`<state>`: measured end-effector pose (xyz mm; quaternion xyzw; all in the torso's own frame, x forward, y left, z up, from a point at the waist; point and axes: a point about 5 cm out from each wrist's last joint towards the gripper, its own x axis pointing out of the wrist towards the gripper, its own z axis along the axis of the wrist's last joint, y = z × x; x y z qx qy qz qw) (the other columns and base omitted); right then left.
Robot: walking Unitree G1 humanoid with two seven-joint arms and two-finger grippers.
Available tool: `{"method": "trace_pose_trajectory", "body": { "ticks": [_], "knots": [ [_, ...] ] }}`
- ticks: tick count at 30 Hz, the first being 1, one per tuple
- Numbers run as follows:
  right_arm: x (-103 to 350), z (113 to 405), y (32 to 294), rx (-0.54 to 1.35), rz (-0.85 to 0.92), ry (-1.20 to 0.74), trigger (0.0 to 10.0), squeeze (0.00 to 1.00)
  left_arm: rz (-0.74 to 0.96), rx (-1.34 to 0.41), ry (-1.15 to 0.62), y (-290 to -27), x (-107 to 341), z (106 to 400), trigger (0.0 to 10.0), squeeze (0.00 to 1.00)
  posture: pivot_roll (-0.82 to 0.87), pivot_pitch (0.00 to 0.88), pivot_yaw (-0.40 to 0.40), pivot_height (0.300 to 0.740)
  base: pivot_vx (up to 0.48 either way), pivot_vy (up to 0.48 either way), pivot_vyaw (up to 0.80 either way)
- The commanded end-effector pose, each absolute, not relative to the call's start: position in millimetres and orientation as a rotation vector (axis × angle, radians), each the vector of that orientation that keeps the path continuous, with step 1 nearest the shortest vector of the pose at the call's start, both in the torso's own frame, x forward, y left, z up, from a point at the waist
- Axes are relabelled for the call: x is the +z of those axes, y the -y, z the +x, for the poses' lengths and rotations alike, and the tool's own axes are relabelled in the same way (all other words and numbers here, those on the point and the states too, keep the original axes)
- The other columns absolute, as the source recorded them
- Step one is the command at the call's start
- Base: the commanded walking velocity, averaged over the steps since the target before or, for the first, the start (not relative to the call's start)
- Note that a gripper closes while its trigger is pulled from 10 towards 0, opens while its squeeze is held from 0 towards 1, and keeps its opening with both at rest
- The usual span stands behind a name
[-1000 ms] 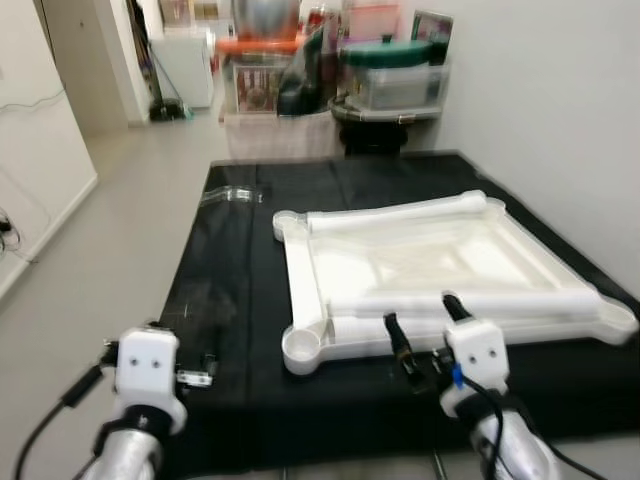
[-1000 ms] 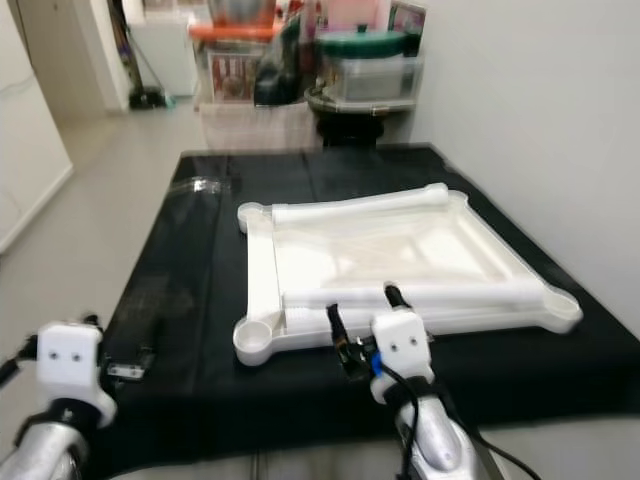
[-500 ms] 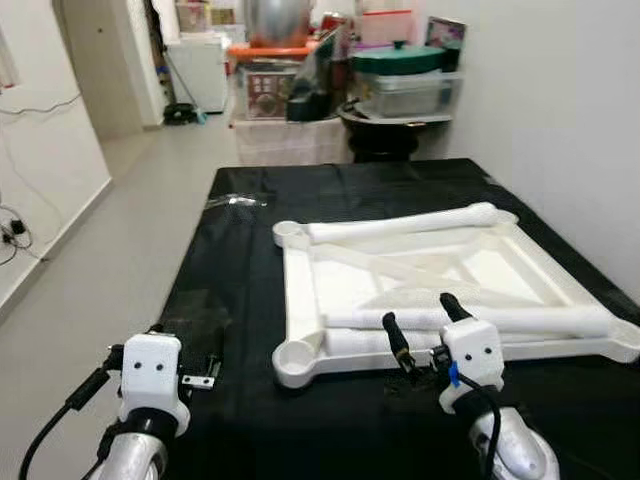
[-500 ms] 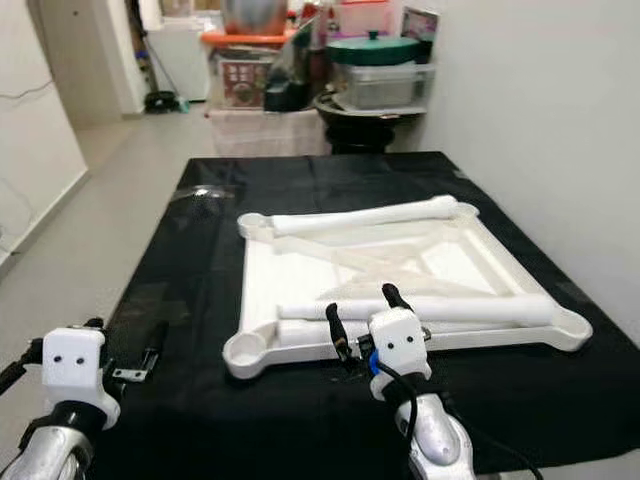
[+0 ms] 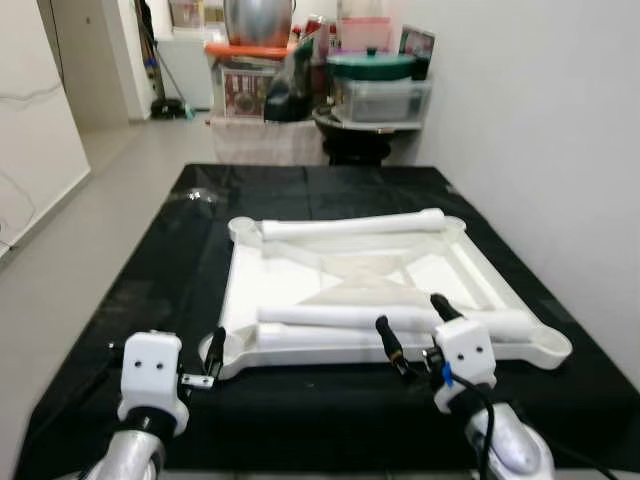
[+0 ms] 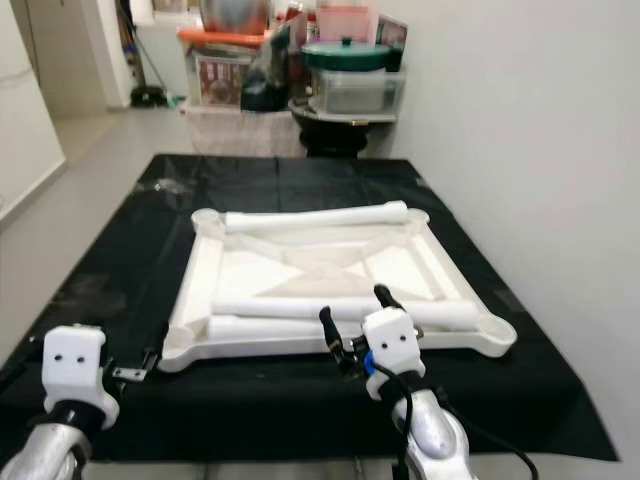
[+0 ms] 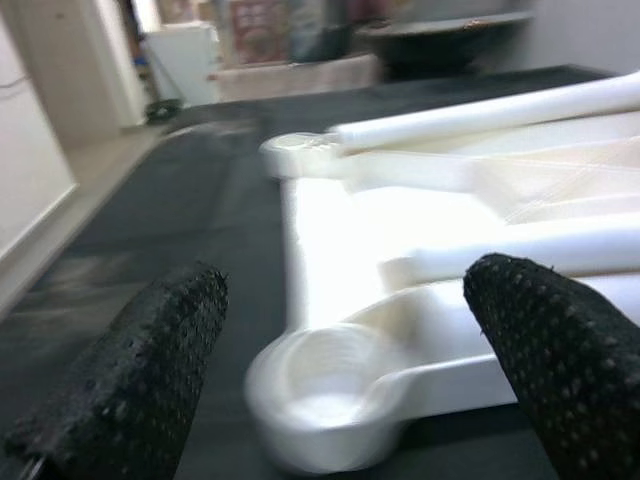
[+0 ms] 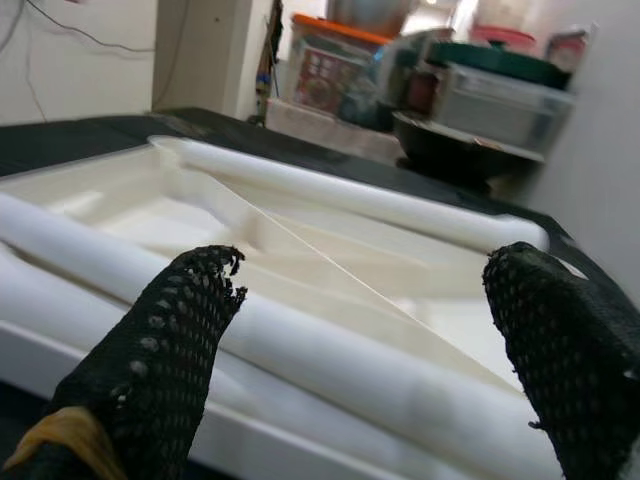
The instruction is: Building children table
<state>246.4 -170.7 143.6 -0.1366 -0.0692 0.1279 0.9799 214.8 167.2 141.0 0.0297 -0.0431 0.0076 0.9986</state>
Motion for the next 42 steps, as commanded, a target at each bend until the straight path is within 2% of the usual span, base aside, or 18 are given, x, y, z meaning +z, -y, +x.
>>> {"method": "trace_pose_trajectory", "body": {
  "ticks": [1,7,17,35,42],
  "knots": [
    [142,248,170,0.265,-0.266,0.126,10.0,0.00,0.065,0.008,0.089,-167,141,215,10.0,0.00,0.01,0.000,-0.025,0.740,0.000,-0.461,0.00],
    [142,250,176,0.242,-0.256,0.116,10.0,0.00,0.064,0.008,0.088,-167,141,214,10.0,0.00,0.01,0.000,-0.023,0.740,0.000,-0.454,0.00],
    [142,249,172,0.258,-0.234,0.114,10.0,0.00,0.051,0.013,0.105,-168,145,216,10.0,0.00,0.01,0.000,-0.020,0.740,0.000,0.000,0.00],
    [140,252,168,0.278,-0.210,0.106,10.0,0.00,0.057,0.000,0.115,-167,146,217,10.0,0.00,0.02,0.000,-0.018,0.740,0.325,0.000,0.00],
    [143,255,169,0.273,-0.173,0.111,10.0,0.00,0.084,0.009,0.086,-168,143,219,10.0,0.00,0.02,0.000,-0.018,0.740,0.159,0.000,0.00]
  ]
}}
